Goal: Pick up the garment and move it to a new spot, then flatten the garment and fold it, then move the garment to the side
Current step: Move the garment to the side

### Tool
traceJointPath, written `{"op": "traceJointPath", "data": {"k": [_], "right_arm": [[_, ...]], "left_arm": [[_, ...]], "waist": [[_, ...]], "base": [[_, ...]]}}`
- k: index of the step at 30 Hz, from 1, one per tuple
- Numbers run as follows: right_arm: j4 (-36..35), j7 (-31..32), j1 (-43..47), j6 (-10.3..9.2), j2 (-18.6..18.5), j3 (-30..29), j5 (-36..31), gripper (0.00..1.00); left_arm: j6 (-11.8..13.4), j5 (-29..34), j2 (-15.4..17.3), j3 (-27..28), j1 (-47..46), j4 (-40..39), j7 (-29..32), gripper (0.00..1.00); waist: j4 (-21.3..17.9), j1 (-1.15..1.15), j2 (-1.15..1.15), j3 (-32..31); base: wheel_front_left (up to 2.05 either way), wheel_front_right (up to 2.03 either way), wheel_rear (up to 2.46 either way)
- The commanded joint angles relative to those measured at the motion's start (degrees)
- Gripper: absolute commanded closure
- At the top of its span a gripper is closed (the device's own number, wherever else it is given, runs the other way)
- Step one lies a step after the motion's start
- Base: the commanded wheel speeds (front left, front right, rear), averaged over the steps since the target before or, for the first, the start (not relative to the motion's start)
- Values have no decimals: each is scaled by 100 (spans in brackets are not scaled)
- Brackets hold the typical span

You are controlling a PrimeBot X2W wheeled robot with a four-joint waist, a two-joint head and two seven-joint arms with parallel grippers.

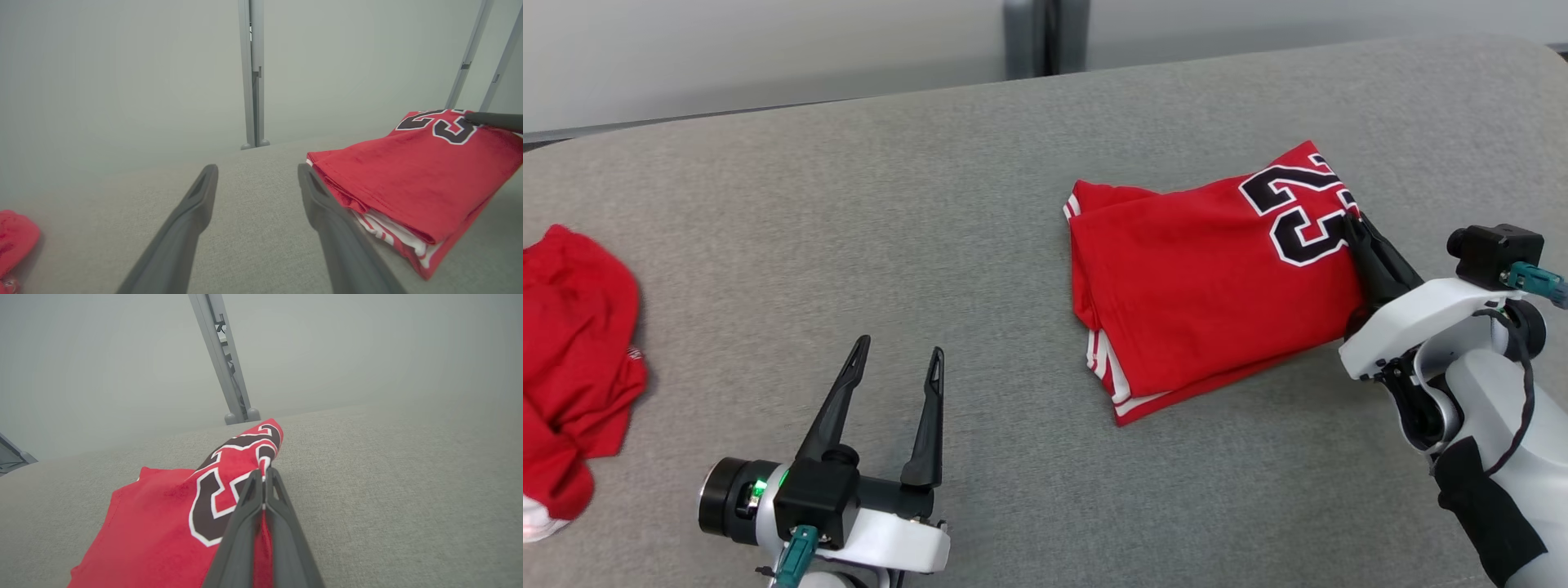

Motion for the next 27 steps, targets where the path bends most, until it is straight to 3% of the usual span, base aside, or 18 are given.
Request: {"op": "traceJointPath", "data": {"k": [1,10,16,21,27], "right_arm": [[-76,-45,64,-2,51,-138,-141,100],[-353,-46,207,-2,329,-694,-566,100],[-410,-46,215,-2,426,-818,-658,100],[-441,-46,144,-2,443,-936,-739,100],[-514,-46,-171,-2,214,-1088,-1022,100]], "left_arm": [[-30,69,51,30,-138,-70,-22,0],[-118,204,179,2,-347,-67,-22,0],[-143,244,235,-28,-437,-32,-22,0],[-176,311,259,-107,-576,-93,-22,0],[-265,443,298,-268,-943,-215,-22,0]], "waist": [[-394,0,0,174],[-1274,0,0,395],[-1600,0,0,490],[-1682,0,0,643],[-1450,0,0,1074]], "base": [[0,0,0],[0,0,0],[0,0,0],[0,0,0],[0,0,0]]}}
